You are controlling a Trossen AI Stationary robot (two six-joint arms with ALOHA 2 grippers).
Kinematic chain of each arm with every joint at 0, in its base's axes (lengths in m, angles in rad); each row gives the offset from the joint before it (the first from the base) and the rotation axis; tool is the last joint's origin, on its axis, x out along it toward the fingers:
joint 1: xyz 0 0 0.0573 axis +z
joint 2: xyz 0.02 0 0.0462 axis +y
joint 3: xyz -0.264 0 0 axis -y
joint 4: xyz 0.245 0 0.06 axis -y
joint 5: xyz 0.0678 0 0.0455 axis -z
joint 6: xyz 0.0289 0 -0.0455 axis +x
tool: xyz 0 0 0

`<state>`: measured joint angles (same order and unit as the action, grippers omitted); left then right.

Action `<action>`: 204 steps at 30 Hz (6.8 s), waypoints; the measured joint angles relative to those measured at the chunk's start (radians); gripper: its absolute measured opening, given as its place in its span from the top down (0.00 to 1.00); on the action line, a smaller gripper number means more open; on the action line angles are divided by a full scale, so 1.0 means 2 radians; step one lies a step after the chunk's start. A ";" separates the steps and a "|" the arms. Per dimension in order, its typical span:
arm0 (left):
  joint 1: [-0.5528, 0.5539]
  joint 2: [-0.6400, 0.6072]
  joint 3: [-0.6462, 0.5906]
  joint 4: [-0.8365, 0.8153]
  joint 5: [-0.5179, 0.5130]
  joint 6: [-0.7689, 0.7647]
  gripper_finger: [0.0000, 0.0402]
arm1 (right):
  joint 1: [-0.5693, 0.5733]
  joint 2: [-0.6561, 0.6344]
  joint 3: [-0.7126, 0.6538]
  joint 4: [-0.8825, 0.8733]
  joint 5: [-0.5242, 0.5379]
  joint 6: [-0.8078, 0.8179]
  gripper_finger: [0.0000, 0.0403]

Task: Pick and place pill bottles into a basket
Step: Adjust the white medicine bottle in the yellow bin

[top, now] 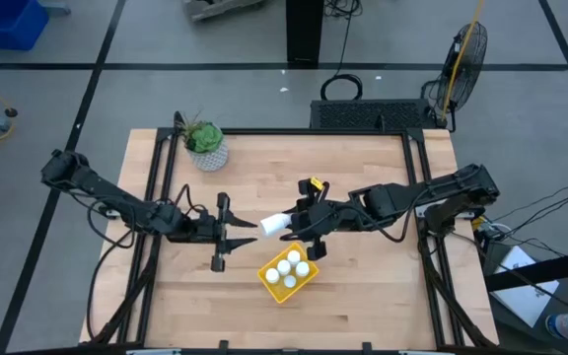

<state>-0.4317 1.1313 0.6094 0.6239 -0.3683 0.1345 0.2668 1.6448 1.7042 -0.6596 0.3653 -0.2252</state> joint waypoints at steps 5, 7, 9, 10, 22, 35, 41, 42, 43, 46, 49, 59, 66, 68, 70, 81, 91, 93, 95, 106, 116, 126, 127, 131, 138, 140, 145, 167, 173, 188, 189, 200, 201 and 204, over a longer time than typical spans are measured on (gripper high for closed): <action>0.008 0.005 0.000 0.005 0.000 -0.013 0.50 | 0.000 0.000 0.000 0.003 0.000 0.002 0.72; 0.014 0.009 0.000 0.009 0.001 -0.023 0.45 | 0.000 0.000 0.000 -0.002 0.002 0.002 0.72; 0.022 0.017 0.000 0.018 0.002 -0.035 0.40 | 0.000 0.000 0.000 -0.005 0.004 0.002 0.72; 0.026 0.022 0.001 0.018 0.001 -0.038 0.38 | 0.000 0.000 0.000 -0.008 0.006 0.002 0.72; 0.059 0.081 0.061 -0.016 -0.016 -0.019 0.23 | 0.000 0.001 0.000 0.005 -0.001 0.002 0.72; 0.040 0.074 0.094 -0.067 0.000 -0.008 0.25 | 0.000 0.001 -0.001 -0.004 -0.002 0.000 0.72; 0.042 0.074 0.094 -0.076 0.000 -0.019 0.26 | 0.000 0.001 -0.001 -0.002 -0.002 0.000 0.72; 0.042 0.074 0.094 -0.075 0.000 -0.016 0.27 | 0.000 0.001 -0.001 -0.001 -0.002 0.000 0.72; 0.042 0.074 0.094 -0.075 0.000 -0.013 0.27 | 0.000 0.001 -0.001 -0.001 -0.002 0.000 0.72; 0.042 0.074 0.094 -0.075 -0.001 -0.007 0.29 | 0.000 0.001 -0.001 -0.001 -0.002 0.000 0.72; 0.042 0.074 0.094 -0.075 -0.013 -0.004 0.31 | 0.000 0.001 -0.001 -0.001 -0.001 0.001 0.73; 0.042 0.074 0.094 -0.066 -0.037 0.019 0.49 | 0.000 0.000 0.000 -0.003 0.005 0.010 0.73; 0.041 0.074 0.093 -0.051 -0.051 0.048 0.53 | -0.001 0.000 0.001 0.000 0.008 0.015 0.74; 0.040 0.074 0.093 -0.050 -0.061 0.054 0.54 | -0.001 0.000 0.001 0.001 0.008 0.017 0.74; 0.037 0.074 0.093 -0.050 -0.068 0.062 0.55 | -0.001 0.000 0.001 0.002 0.008 0.021 0.69; 0.020 0.051 0.093 -0.050 -0.099 0.098 0.56 | 0.001 -0.001 -0.001 -0.021 0.089 0.035 0.49; 0.023 0.015 0.024 0.083 -0.038 0.146 0.56 | 0.001 -0.013 -0.001 -0.083 0.105 0.085 0.54; 0.037 0.008 -0.028 0.177 -0.007 0.147 0.56 | 0.001 -0.016 -0.001 -0.088 0.105 0.094 0.55; 0.056 0.005 -0.085 0.284 0.028 0.141 0.57 | 0.001 -0.019 0.000 -0.089 0.106 0.099 0.55; 0.145 0.006 -0.133 0.469 0.257 0.075 0.57 | -0.009 -0.025 -0.027 -0.018 0.105 0.089 0.56; 0.178 0.035 -0.039 0.469 0.345 0.080 0.57 | -0.053 -0.045 -0.235 0.369 0.048 -0.003 0.57; 0.228 0.043 0.044 0.450 0.398 0.045 0.57 | -0.062 -0.047 -0.333 0.866 -0.139 -0.112 0.58; 0.233 0.043 0.054 0.444 0.398 0.041 0.57 | -0.066 -0.047 -0.329 0.877 -0.153 -0.112 0.58; 0.248 0.058 0.090 0.412 0.403 0.032 0.57 | -0.081 -0.047 -0.286 0.842 -0.183 -0.102 0.58; 0.260 0.105 0.144 0.390 0.424 0.020 0.57 | -0.095 -0.047 -0.196 0.726 -0.223 -0.104 0.58; 0.264 0.112 0.150 0.387 0.431 0.015 0.57 | -0.097 -0.047 -0.184 0.713 -0.226 -0.104 0.58; 0.274 0.111 0.152 0.392 0.453 0.000 0.57 | -0.098 -0.046 -0.176 0.696 -0.235 -0.121 0.58; 0.300 0.108 0.148 0.362 0.524 -0.057 0.57 | -0.096 -0.029 -0.083 0.573 -0.239 -0.130 0.33; 0.300 0.108 0.148 0.361 0.522 -0.063 0.57 | -0.097 -0.009 -0.066 0.577 -0.249 -0.127 0.34; 0.300 0.108 0.148 0.338 0.515 -0.055 0.57 | -0.097 0.004 -0.035 0.548 -0.251 -0.129 0.34; 0.300 0.108 0.148 0.337 0.515 -0.055 0.57 | -0.097 0.004 -0.035 0.548 -0.250 -0.128 0.34; 0.300 0.108 0.148 0.330 0.515 -0.055 0.57 | -0.098 0.004 -0.035 0.544 -0.249 -0.125 0.59; 0.300 0.108 0.148 0.330 0.517 -0.055 0.57 | -0.098 0.004 -0.035 0.542 -0.250 -0.128 0.62; 0.300 0.108 0.148 0.330 0.517 -0.055 0.57 | -0.098 0.003 -0.035 0.540 -0.250 -0.136 0.63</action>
<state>0.1680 1.3472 0.9051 1.2838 0.6663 0.0241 0.0708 1.6516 1.6344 0.4206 -0.1345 -0.4973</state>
